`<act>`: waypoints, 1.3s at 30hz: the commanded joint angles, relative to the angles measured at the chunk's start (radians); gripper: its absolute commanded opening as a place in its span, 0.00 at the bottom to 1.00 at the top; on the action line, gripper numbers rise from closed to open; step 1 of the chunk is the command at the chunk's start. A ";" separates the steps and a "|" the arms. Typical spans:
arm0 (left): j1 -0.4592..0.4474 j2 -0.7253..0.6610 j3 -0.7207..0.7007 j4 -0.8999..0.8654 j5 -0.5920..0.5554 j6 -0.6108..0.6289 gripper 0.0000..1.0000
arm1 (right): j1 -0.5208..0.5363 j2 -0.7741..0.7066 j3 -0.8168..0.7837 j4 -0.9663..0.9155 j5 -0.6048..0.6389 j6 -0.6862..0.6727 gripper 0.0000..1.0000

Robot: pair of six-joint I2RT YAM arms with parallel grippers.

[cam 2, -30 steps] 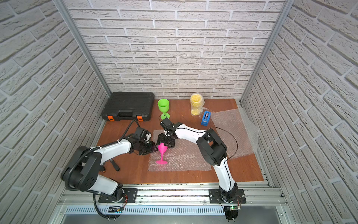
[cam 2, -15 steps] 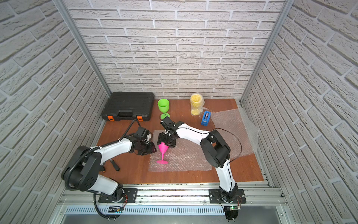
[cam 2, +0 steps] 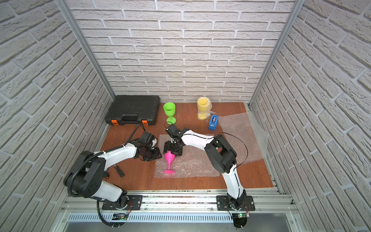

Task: Wrap wine glasses in bubble wrap
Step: Place the wine glass on the bubble wrap.

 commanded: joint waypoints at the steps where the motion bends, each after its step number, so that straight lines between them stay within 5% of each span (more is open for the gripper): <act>1: -0.008 0.047 -0.043 0.010 0.030 -0.017 0.38 | 0.006 -0.002 -0.017 -0.006 0.038 -0.006 0.64; 6: -0.012 0.066 -0.043 0.015 0.029 -0.011 0.24 | 0.006 -0.087 -0.009 -0.044 0.079 -0.014 0.75; 15: -0.007 0.024 0.011 -0.059 0.003 0.022 0.05 | -0.018 -0.251 0.001 -0.141 0.108 -0.060 0.78; 26: -0.006 0.026 0.043 -0.082 0.004 0.032 0.03 | -0.030 -0.155 -0.079 0.048 -0.090 -0.006 0.67; 39: 0.012 0.057 0.010 -0.019 0.019 0.065 0.06 | -0.019 0.012 0.003 0.020 -0.017 -0.039 0.78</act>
